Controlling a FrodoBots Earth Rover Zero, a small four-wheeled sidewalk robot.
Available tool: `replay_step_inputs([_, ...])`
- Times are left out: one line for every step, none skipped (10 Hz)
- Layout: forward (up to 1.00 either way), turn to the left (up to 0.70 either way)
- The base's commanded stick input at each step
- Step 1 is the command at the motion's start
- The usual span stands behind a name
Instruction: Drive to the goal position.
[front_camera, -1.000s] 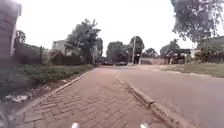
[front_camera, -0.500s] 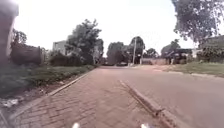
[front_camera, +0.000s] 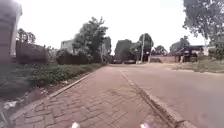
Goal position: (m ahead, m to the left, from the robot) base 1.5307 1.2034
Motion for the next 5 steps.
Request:
replay_step_inputs([0.5,0.28])
replay_step_inputs([0.5,0.35])
replay_step_inputs([0.5,0.42])
replay_step_inputs([0.5,0.48])
replay_step_inputs([0.5,0.5])
